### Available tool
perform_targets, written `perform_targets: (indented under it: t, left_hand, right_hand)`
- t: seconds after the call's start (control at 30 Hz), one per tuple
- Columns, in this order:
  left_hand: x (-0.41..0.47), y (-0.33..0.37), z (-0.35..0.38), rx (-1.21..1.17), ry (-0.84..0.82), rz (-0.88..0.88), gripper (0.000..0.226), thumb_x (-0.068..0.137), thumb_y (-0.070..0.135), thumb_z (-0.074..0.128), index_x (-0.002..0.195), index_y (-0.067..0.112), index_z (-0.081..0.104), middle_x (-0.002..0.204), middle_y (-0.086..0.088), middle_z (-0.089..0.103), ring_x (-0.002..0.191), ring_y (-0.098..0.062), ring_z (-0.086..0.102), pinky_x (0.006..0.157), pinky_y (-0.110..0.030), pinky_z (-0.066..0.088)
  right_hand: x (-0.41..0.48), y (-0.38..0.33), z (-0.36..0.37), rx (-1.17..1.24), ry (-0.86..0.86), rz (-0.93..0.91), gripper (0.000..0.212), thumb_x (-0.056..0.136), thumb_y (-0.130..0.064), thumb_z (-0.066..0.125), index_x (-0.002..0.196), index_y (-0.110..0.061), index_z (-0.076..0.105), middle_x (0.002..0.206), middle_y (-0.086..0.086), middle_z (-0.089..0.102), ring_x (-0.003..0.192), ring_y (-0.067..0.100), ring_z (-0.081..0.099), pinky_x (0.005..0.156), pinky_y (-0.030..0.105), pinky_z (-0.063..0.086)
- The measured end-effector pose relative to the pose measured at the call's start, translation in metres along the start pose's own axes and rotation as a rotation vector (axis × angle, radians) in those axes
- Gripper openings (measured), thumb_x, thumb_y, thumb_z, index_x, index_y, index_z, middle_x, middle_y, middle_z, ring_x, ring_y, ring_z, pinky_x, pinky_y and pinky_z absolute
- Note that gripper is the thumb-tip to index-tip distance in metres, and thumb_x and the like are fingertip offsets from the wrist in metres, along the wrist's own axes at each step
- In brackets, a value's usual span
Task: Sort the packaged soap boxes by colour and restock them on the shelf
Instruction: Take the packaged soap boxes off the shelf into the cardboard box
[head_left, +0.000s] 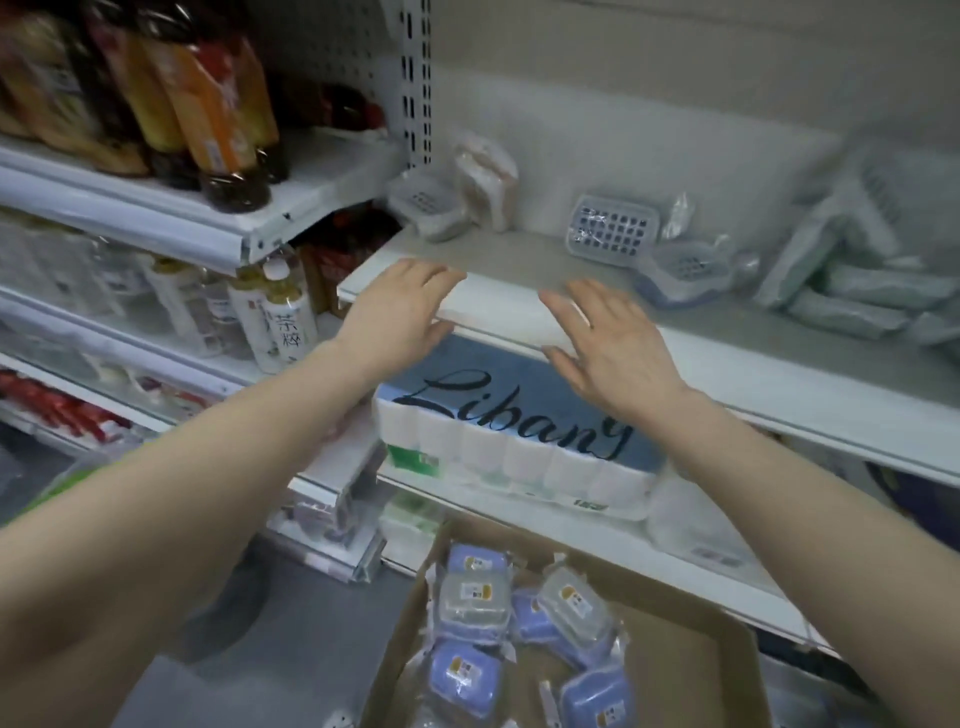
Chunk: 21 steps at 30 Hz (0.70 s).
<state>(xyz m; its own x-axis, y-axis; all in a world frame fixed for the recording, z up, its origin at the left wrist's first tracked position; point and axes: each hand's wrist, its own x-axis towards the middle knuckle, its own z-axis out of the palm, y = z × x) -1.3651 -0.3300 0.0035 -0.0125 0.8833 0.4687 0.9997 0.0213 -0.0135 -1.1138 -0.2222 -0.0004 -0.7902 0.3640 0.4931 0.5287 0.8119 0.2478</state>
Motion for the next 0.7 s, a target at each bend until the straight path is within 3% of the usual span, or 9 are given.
perform_targets:
  t: [0.17, 0.37, 0.43, 0.57, 0.63, 0.7]
  left_hand:
    - [0.051, -0.056, 0.013, 0.017, -0.085, -0.010, 0.070, 0.087, 0.036, 0.066, 0.145, 0.010, 0.037, 0.144, -0.016, 0.042, 0.132, -0.035, 0.037, 0.112, -0.042, 0.029]
    - [0.101, -0.107, 0.040, 0.042, -0.155, -0.054, 0.071, 0.088, 0.038, 0.062, 0.147, 0.011, 0.032, 0.149, -0.018, 0.036, 0.138, -0.035, 0.031, 0.113, -0.043, 0.026]
    - [0.114, -0.117, 0.046, 0.030, -0.189, -0.046, 0.071, 0.089, 0.036, 0.060, 0.148, 0.011, 0.030, 0.151, -0.017, 0.032, 0.141, -0.034, 0.027, 0.115, -0.044, 0.024]
    - [0.130, -0.127, 0.059, 0.014, -0.287, -0.059, 0.070, 0.094, 0.046, 0.051, 0.150, 0.013, 0.025, 0.153, -0.013, 0.029, 0.141, -0.031, 0.025, 0.116, -0.043, 0.020]
    - [0.131, -0.128, 0.063, -0.018, -0.288, -0.066, 0.066, 0.094, 0.042, 0.053, 0.149, 0.015, 0.028, 0.150, -0.012, 0.034, 0.137, -0.031, 0.031, 0.112, -0.038, 0.024]
    - [0.129, -0.129, 0.065, -0.086, -0.263, -0.087, 0.060, 0.092, 0.033, 0.057, 0.146, 0.016, 0.036, 0.145, -0.014, 0.040, 0.130, -0.033, 0.038, 0.105, -0.034, 0.031]
  right_hand:
    - [0.065, 0.000, 0.017, -0.082, -0.061, 0.085, 0.061, 0.093, -0.046, 0.043, 0.141, -0.009, 0.046, 0.136, 0.021, 0.052, 0.126, 0.039, 0.049, 0.100, 0.048, 0.041]
    - [0.157, 0.009, 0.035, -0.089, -0.067, 0.157, 0.070, 0.087, -0.040, 0.064, 0.147, -0.014, 0.038, 0.138, 0.018, 0.046, 0.126, 0.039, 0.045, 0.101, 0.049, 0.039]
    - [0.186, 0.014, 0.042, -0.084, -0.050, 0.162, 0.069, 0.089, -0.042, 0.058, 0.149, -0.015, 0.036, 0.142, 0.018, 0.044, 0.129, 0.040, 0.043, 0.103, 0.048, 0.036]
    - [0.231, 0.018, 0.054, -0.043, -0.098, 0.246, 0.076, 0.090, -0.059, 0.027, 0.153, -0.016, 0.029, 0.150, 0.017, 0.038, 0.137, 0.037, 0.036, 0.108, 0.046, 0.030]
    - [0.243, 0.018, 0.061, -0.023, -0.140, 0.259, 0.080, 0.089, -0.059, 0.029, 0.154, -0.014, 0.026, 0.146, 0.018, 0.042, 0.136, 0.036, 0.037, 0.105, 0.045, 0.032]
    - [0.250, 0.018, 0.071, 0.007, -0.188, 0.265, 0.075, 0.093, -0.051, 0.043, 0.154, -0.011, 0.023, 0.138, 0.018, 0.050, 0.129, 0.035, 0.043, 0.098, 0.043, 0.036]
